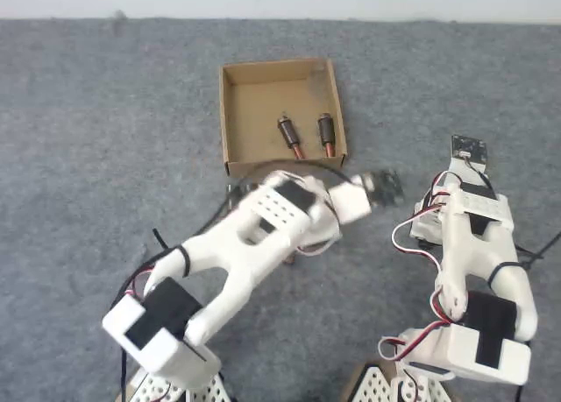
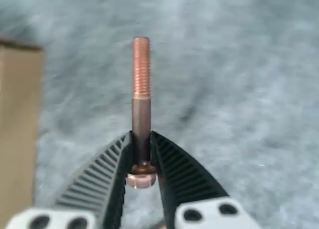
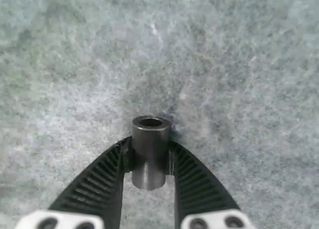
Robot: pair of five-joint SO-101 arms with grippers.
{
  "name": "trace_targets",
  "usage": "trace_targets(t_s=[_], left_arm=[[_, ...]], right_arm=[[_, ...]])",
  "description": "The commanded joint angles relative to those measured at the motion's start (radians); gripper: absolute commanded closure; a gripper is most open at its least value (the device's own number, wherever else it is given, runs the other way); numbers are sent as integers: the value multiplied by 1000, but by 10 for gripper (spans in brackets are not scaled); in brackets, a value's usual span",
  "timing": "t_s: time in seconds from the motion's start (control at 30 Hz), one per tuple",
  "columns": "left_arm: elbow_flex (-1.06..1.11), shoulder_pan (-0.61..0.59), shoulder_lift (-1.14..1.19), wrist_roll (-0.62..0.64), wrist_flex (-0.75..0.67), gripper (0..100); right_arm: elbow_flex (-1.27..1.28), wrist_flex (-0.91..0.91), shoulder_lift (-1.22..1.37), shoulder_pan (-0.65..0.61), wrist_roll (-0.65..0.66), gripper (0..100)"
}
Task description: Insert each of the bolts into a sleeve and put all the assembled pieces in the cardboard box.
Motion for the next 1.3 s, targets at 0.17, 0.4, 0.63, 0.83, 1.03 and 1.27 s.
trace_targets(t_s=[0.17, 0.4, 0.63, 0.83, 1.03, 1.27], left_arm=[[48, 38, -77, -66, 21, 878], [-12, 25, -89, 98, 37, 865], [-108, 28, -89, 436, 100, 990], [-131, 32, -89, 540, 247, 988], [-119, 32, -87, 542, 324, 988], [27, 117, -87, 557, 143, 988]], right_arm=[[-31, -15, -64, -8, 12, 991], [-31, -15, -64, -8, 12, 991], [-31, -15, -64, -8, 12, 991], [-31, -15, -64, -8, 12, 991], [-31, -15, -64, -8, 14, 991], [-31, -15, -64, -8, 14, 991]])
